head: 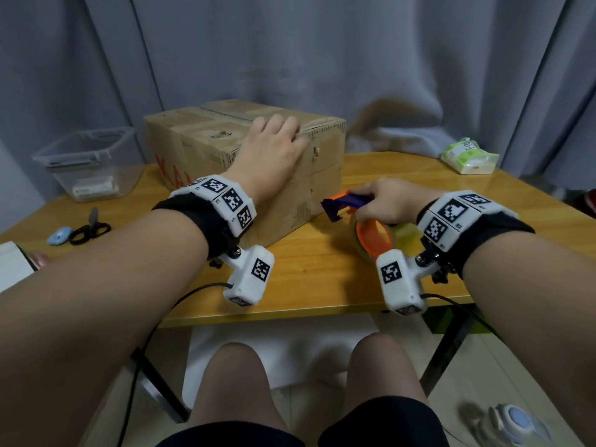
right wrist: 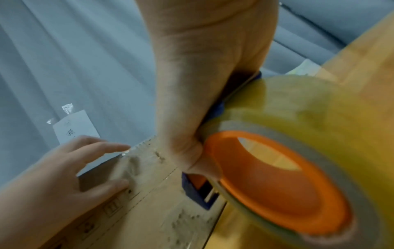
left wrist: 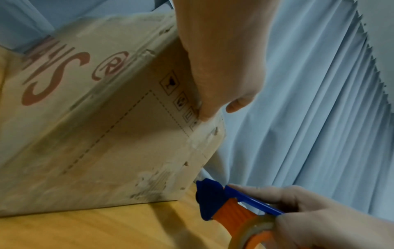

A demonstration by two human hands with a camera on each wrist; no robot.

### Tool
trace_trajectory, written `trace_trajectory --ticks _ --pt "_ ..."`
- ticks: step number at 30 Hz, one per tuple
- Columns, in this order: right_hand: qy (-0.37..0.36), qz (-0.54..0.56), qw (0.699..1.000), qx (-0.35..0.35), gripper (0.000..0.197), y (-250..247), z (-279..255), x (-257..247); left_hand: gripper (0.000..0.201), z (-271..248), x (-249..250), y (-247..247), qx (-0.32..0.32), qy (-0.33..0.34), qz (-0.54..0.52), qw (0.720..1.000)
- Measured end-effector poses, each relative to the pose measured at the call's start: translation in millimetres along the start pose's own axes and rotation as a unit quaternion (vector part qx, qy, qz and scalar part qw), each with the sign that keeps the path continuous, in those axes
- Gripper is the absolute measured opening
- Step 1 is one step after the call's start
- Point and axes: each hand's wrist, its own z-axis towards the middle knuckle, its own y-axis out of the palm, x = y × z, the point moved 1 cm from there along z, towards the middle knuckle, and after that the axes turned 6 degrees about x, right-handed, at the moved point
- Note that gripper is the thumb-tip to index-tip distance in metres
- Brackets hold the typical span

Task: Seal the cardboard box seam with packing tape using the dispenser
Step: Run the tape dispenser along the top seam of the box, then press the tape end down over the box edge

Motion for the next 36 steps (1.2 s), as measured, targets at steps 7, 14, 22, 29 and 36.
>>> trace_trajectory --ticks 7,14,22,29,36 --pt "0.017 0.209 0.968 0.14 0.073 5.8 13.7 15.6 0.082 5.3 -11.6 -3.2 -0.119 -0.075 0.01 0.99" --pt "0.164 0.461 0.829 0.27 0.057 24.2 23.6 27.2 0.059 2.5 -19.9 -6.2 -0.168 -0.113 0.042 0.978" --pt "0.314 0.47 0.78 0.269 0.043 47.8 35.6 46.3 0.053 -2.5 -20.8 -13.6 -0.155 -0.084 0.049 0.983" --pt "0.318 0.331 0.862 0.214 0.035 54.5 46.4 63.6 0.06 -13.1 -35.2 -12.8 -0.117 -0.05 0.012 0.992" --pt "0.201 0.183 0.907 0.323 0.046 33.7 39.2 45.8 0.064 -16.7 -44.4 -14.3 -0.107 -0.057 -0.012 0.993"
